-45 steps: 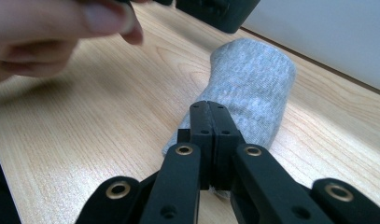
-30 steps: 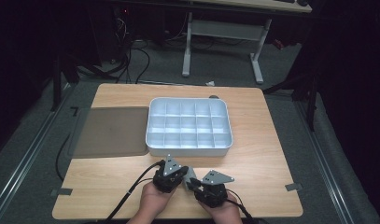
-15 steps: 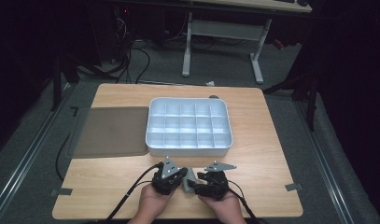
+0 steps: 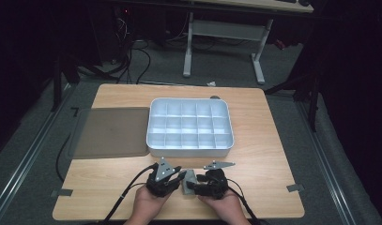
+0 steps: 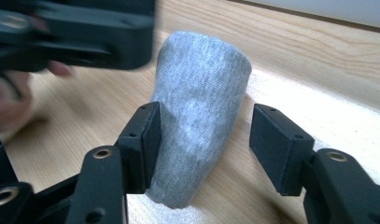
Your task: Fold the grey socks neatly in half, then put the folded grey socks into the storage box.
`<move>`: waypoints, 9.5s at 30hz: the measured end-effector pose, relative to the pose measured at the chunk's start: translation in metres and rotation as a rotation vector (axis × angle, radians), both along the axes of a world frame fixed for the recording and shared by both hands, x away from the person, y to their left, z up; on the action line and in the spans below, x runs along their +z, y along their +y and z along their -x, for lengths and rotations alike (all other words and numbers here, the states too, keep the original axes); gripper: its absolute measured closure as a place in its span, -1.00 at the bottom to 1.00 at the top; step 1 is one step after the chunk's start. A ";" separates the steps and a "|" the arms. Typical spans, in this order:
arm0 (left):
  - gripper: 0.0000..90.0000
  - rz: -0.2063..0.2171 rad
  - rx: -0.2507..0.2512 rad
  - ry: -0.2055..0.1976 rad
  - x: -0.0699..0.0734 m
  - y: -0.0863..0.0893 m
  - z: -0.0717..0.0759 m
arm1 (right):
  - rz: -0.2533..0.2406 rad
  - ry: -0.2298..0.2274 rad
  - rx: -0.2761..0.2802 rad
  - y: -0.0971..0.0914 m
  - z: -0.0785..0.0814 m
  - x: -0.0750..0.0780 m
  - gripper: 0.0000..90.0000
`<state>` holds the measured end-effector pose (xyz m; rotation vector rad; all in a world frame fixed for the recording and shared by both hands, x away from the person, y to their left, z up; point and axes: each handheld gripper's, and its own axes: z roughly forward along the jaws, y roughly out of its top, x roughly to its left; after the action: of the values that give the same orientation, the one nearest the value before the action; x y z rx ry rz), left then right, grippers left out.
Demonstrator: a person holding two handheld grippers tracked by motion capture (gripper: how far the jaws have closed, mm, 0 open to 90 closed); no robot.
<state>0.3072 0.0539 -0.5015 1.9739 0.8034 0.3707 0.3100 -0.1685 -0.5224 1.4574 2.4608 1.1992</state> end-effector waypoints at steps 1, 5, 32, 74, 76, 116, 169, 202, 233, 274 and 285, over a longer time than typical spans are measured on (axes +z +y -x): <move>0.42 0.000 0.000 0.000 0.000 0.000 0.000 | 0.000 0.000 0.000 0.000 0.000 0.000 0.02; 0.38 -0.014 0.031 -0.021 0.000 0.025 0.006 | -0.004 0.002 0.016 0.000 0.000 0.001 0.10; 0.21 -0.049 0.134 -0.037 -0.023 0.055 0.003 | -0.043 0.085 0.094 0.004 -0.007 0.000 0.44; -0.03 0.023 0.148 -0.014 -0.023 0.066 0.001 | 0.342 -0.075 0.034 -0.026 0.000 0.045 0.57; -0.03 0.022 0.151 -0.015 -0.023 0.067 0.000 | 0.369 -0.078 0.037 -0.030 0.000 0.047 0.57; -0.05 0.055 0.142 -0.022 -0.021 0.071 0.001 | 0.524 0.032 0.048 -0.072 -0.021 0.084 0.57; -0.05 0.033 0.115 -0.022 -0.022 0.067 0.001 | 0.605 0.214 -0.133 -0.049 -0.142 0.105 0.59; -0.06 0.023 0.113 -0.018 -0.025 0.066 0.000 | 0.693 0.332 -0.050 -0.039 -0.162 0.065 0.63; -0.06 0.015 0.101 -0.020 -0.025 0.063 0.001 | 0.643 0.269 -0.044 -0.045 -0.151 0.107 0.92; -0.06 0.010 0.101 -0.019 -0.025 0.064 0.002 | 0.751 0.364 -0.067 -0.026 -0.186 0.055 1.00; -0.06 0.013 0.101 -0.019 -0.025 0.063 0.003 | 0.751 0.380 -0.085 -0.024 -0.186 0.054 1.00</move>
<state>0.3045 0.1173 -0.5263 1.9192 0.8929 0.4420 0.4962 -0.1929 -0.4684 1.5900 2.5695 -0.0728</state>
